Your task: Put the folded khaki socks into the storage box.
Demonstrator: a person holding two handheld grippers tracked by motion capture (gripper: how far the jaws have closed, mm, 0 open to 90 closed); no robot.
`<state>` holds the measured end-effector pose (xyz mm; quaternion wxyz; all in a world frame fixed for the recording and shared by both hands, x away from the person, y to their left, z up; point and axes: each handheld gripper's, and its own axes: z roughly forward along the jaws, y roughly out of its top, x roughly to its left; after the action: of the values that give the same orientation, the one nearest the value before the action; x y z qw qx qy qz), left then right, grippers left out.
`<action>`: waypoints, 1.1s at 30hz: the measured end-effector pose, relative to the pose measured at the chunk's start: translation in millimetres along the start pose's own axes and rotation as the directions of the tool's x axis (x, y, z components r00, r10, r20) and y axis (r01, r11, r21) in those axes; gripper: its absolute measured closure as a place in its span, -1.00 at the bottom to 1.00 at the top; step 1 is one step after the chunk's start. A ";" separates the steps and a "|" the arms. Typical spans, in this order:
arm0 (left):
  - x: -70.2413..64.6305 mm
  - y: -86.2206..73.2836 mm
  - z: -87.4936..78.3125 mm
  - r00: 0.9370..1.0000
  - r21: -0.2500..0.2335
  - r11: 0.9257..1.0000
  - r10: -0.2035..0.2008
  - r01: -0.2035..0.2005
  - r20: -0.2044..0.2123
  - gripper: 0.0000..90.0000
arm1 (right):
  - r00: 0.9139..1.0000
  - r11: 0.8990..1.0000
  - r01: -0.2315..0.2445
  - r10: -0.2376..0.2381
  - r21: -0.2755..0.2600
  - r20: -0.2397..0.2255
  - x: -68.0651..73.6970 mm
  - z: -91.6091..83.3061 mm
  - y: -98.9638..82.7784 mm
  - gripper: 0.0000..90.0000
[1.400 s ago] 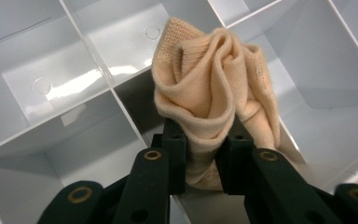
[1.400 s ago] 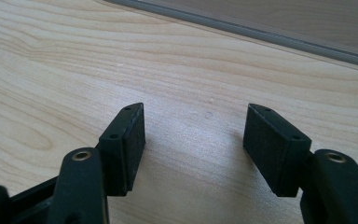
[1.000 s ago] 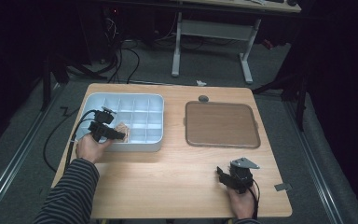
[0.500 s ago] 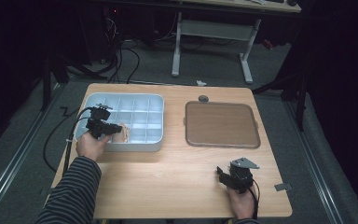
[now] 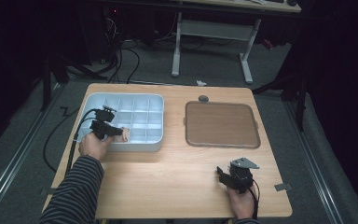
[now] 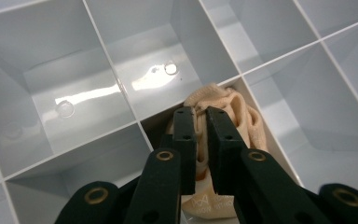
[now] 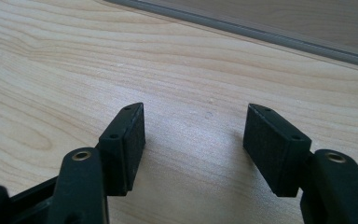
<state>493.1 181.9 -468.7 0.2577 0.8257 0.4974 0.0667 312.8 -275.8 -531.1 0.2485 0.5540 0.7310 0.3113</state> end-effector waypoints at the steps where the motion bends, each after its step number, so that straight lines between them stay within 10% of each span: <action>1: -0.3 -0.3 4.6 1.000 0.016 1.000 -0.001 0.001 -0.003 0.85 | 1.000 1.000 0.001 -0.001 -0.001 0.000 -0.1 0.1 0.0 -0.14; 33: -12.9 -7.6 -40.2 1.000 -0.118 0.993 0.023 -0.024 -0.011 0.39 | 1.000 1.000 -0.001 0.001 0.000 0.000 -0.1 0.0 0.0 -0.14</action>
<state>466.0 188.1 -436.0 0.3028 0.8144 0.4842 0.1029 312.8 -275.9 -531.1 0.2482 0.5542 0.7309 0.3116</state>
